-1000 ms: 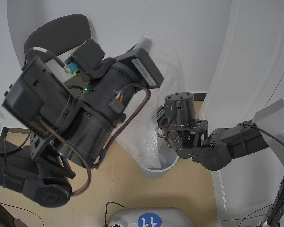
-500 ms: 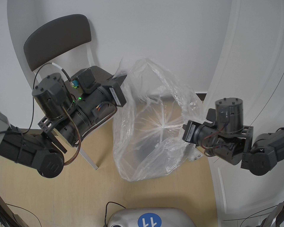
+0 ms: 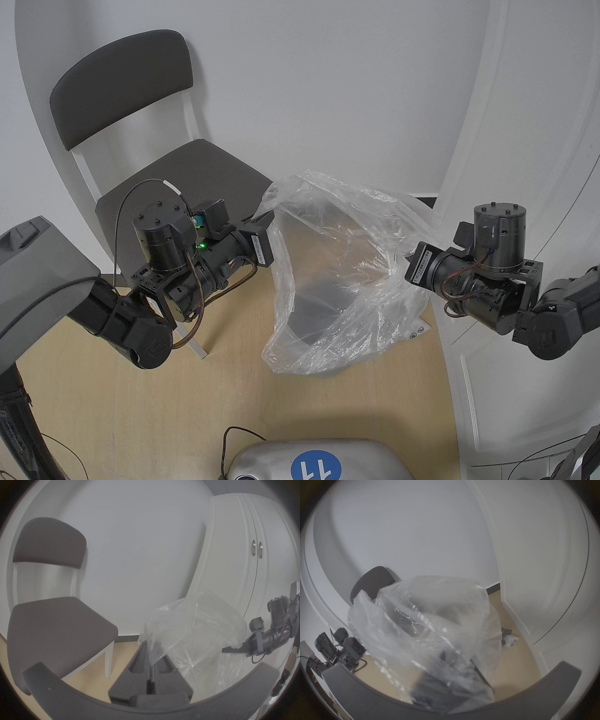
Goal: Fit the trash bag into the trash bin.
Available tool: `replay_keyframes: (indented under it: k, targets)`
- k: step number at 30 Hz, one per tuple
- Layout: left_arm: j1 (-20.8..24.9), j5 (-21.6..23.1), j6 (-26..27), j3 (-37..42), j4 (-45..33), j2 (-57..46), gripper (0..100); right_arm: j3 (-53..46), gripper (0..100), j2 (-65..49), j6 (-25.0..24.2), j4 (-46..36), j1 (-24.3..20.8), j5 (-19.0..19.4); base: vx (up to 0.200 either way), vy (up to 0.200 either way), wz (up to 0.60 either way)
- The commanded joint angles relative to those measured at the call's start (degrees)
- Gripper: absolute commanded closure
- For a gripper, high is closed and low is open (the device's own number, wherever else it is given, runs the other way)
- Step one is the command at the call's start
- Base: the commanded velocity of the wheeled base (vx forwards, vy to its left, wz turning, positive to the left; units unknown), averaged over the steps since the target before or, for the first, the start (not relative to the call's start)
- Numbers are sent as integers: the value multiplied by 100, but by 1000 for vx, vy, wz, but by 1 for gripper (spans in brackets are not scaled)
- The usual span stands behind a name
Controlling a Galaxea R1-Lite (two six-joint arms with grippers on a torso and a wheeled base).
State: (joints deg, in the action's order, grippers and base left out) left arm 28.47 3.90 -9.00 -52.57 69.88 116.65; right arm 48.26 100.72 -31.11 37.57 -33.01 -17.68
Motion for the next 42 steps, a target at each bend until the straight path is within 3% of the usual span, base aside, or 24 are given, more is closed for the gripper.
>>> replay_keyframes:
  k: [1,13,23,33,42]
  targets:
    - [-43,5,3,-34,-18,323,100,25,100,897,-9,602,-12,-43,0,0,0]
    - [-8,14,12,-175,-159,763,100,219,100,2110,-79,954,-170,-25,0,0,0]
    - [-131,-39,3,-948,-106,1896,100,851,100,3894,-449,1877,58,142,0,0,0]
    - [-192,-65,-67,-1247,-88,2239,100,1678,100,4588,-853,1815,243,168,0,0,0]
    - [-96,-733,-603,-2109,-88,2459,100,2592,100,4975,-1090,1824,331,27,0,0,0]
